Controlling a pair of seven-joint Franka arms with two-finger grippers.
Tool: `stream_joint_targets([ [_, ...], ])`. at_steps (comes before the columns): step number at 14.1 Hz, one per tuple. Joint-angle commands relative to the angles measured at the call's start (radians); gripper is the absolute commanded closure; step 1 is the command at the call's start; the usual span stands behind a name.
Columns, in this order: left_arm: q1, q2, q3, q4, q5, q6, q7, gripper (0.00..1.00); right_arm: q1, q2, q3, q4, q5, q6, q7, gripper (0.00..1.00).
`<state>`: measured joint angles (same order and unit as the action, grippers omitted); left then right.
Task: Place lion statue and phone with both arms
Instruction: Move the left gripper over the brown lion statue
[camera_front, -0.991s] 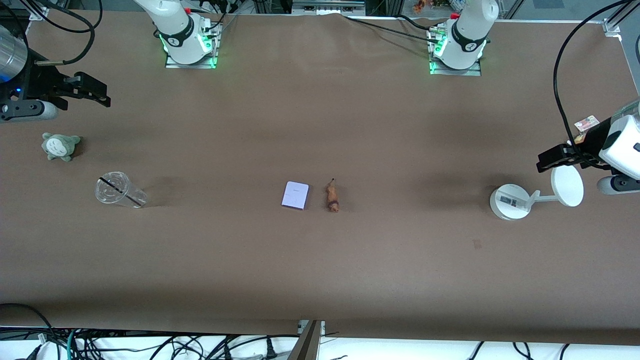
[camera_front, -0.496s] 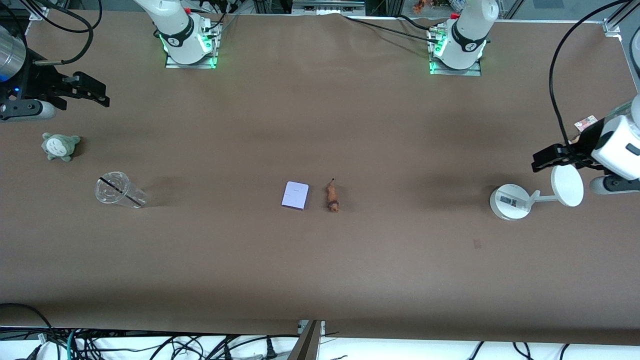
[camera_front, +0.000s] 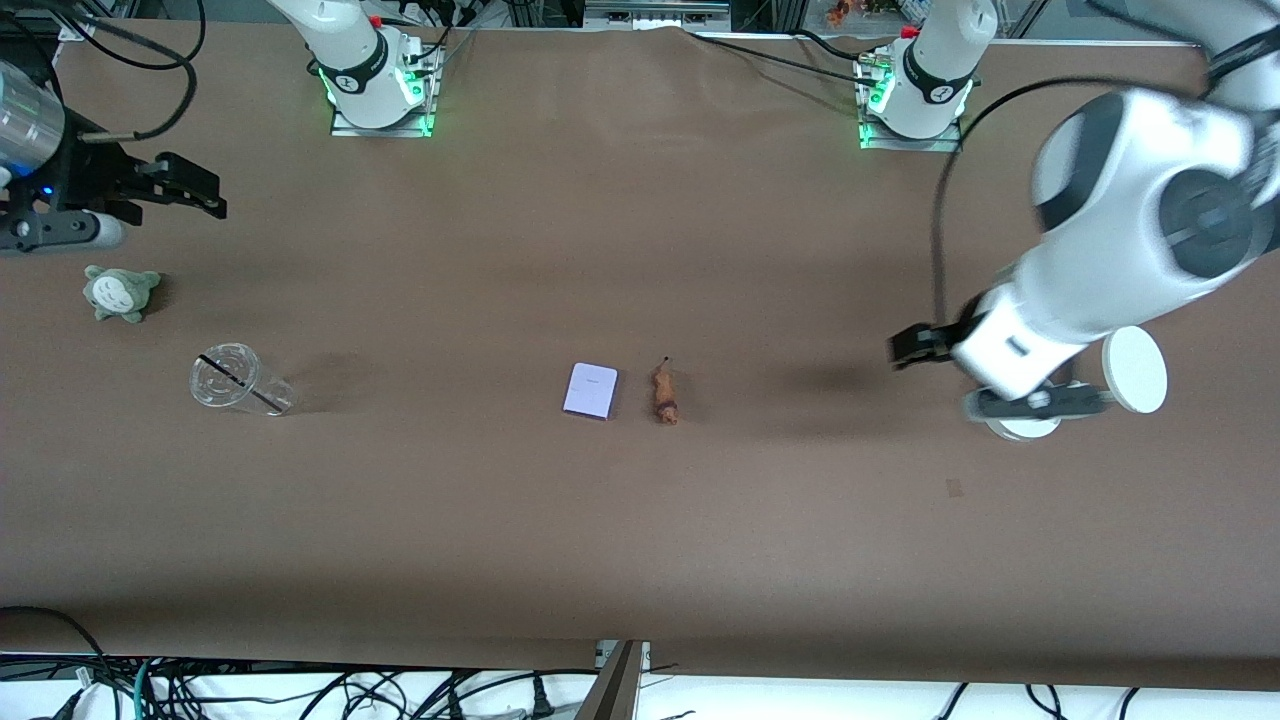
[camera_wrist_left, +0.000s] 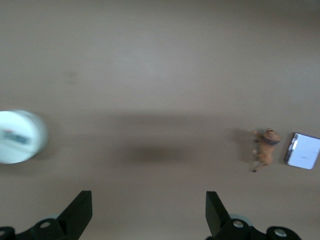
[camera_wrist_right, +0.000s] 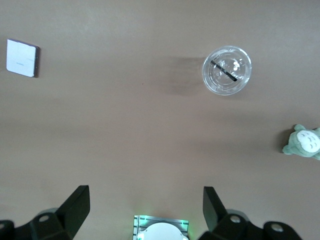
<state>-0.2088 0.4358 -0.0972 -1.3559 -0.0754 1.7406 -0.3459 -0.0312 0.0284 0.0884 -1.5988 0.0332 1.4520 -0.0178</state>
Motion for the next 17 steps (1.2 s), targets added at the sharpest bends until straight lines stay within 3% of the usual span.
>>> stream_joint_targets([
  [1, -0.101, 0.093, 0.013, 0.026, -0.023, 0.100, -0.097, 0.00, 0.002, 0.050, 0.001, 0.020, -0.001, -0.015, -0.011, 0.00],
  [4, -0.214, 0.179, 0.014, 0.029, -0.012, 0.227, -0.273, 0.00, 0.014, 0.056, 0.002, 0.020, -0.004, -0.007, 0.005, 0.00],
  [10, -0.375, 0.310, 0.024, 0.023, 0.032, 0.422, -0.418, 0.00, 0.013, 0.054, -0.004, 0.022, -0.003, -0.013, 0.010, 0.00],
  [17, -0.417, 0.425, 0.027, 0.034, 0.158, 0.511, -0.473, 0.00, 0.011, 0.054, -0.010, 0.030, -0.006, -0.010, 0.013, 0.00],
])
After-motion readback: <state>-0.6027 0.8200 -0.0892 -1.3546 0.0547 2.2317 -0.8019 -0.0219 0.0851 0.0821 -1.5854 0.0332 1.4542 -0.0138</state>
